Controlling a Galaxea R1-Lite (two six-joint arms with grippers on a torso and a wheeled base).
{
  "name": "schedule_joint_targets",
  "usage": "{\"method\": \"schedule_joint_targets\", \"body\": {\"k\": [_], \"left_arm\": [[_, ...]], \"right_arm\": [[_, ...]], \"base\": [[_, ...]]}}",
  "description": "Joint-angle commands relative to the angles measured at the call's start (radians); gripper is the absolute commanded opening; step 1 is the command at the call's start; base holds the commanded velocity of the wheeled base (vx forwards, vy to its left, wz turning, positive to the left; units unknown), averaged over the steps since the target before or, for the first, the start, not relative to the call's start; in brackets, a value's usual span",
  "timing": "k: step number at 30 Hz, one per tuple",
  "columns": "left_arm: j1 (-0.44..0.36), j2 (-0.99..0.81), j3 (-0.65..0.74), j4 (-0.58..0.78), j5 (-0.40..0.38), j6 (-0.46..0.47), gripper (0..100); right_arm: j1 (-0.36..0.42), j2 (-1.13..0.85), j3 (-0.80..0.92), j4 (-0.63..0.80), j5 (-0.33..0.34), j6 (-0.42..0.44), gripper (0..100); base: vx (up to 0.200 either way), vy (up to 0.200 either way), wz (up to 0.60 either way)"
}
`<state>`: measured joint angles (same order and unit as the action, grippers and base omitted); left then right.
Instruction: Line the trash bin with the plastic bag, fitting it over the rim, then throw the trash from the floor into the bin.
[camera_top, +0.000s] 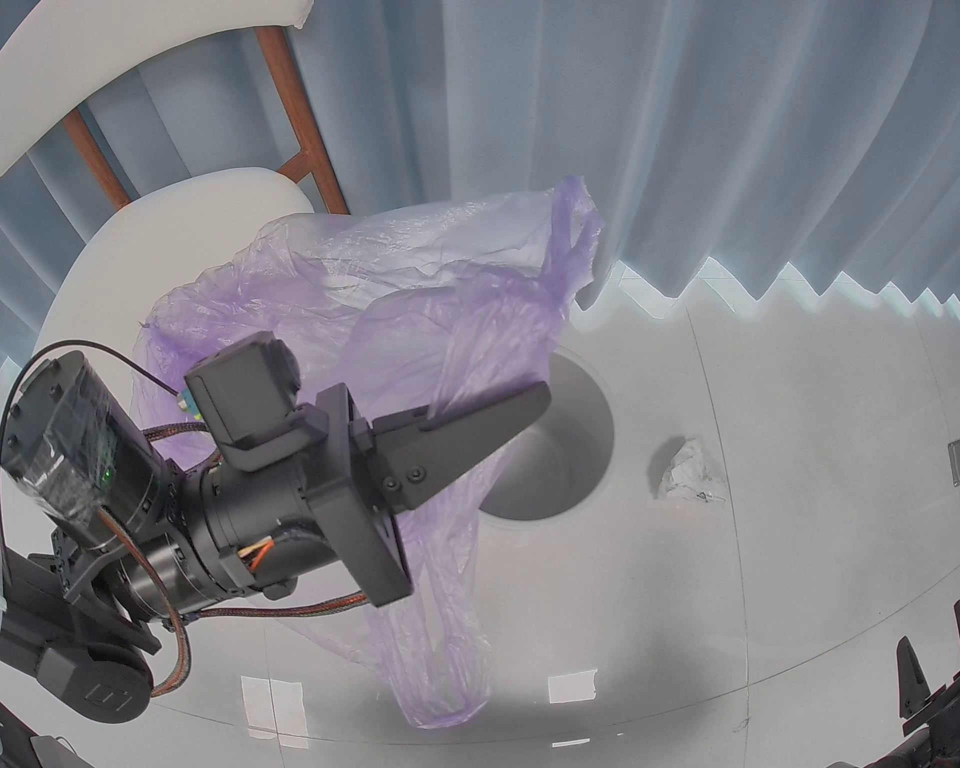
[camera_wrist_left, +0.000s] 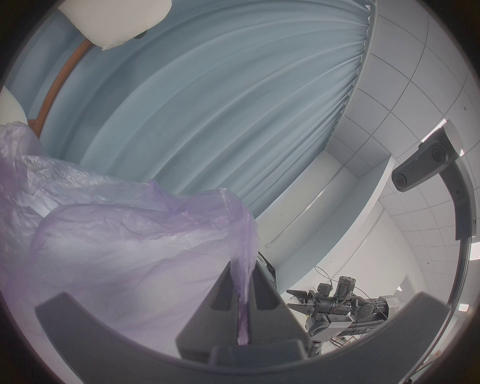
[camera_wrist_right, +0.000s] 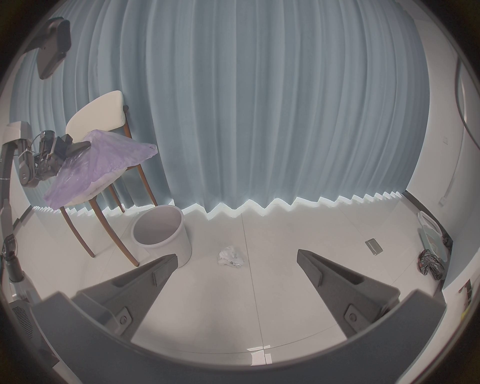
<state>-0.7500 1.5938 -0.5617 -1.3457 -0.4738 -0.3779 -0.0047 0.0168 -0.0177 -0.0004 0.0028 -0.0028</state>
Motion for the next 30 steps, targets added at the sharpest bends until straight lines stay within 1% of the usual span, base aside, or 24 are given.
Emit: {"method": "schedule_joint_targets", "body": {"k": [1, 5, 9, 12, 17, 20, 22, 24, 26, 29, 30], "left_arm": [[-0.012, 0.021, 0.005, -0.010, 0.000, -0.001, 0], [-0.028, 0.029, 0.014, -0.021, 0.000, -0.001, 0], [-0.075, 0.029, 0.036, -0.036, 0.000, -0.001, 0], [-0.095, 0.031, 0.052, -0.059, 0.000, 0.001, 0], [-0.101, 0.029, 0.054, -0.072, -0.003, -0.001, 0], [-0.120, 0.029, 0.054, -0.081, -0.009, -0.003, 0], [-0.126, 0.029, 0.057, -0.104, -0.026, -0.004, 0], [-0.137, 0.032, 0.060, -0.148, -0.074, -0.006, 0], [-0.146, 0.041, 0.054, -0.165, -0.109, -0.013, 0], [-0.154, 0.055, 0.031, -0.171, -0.144, -0.032, 0], [-0.157, 0.074, -0.003, -0.171, -0.166, -0.049, 0]], "right_arm": [[0.000, -0.015, 0.018, 0.000, 0.000, 0.000, 100], [0.000, -0.015, 0.018, -0.001, 0.000, 0.000, 100], [0.000, -0.015, 0.018, -0.001, 0.000, 0.000, 100], [0.000, -0.015, 0.018, 0.000, 0.000, 0.000, 100], [0.000, -0.017, 0.018, -0.001, 0.000, 0.000, 100], [0.000, -0.015, 0.018, 0.000, 0.000, 0.000, 100], [0.000, -0.015, 0.018, 0.000, 0.000, 0.000, 100], [0.000, -0.015, 0.018, -0.001, 0.000, 0.000, 100], [0.000, -0.015, 0.018, 0.000, 0.000, 0.000, 100], [0.000, -0.017, 0.018, 0.000, 0.000, 0.000, 100], [0.000, -0.017, 0.018, -0.001, 0.000, 0.000, 100]], "base": [[0.000, 0.000, 0.00], [0.000, 0.000, 0.00], [0.000, 0.000, 0.00], [0.000, 0.000, 0.00], [0.000, 0.000, 0.00], [0.000, 0.000, 0.00], [0.000, 0.000, 0.00], [0.000, 0.000, 0.00], [0.000, 0.000, 0.00], [0.000, 0.000, 0.00], [0.000, 0.000, 0.00]]}}
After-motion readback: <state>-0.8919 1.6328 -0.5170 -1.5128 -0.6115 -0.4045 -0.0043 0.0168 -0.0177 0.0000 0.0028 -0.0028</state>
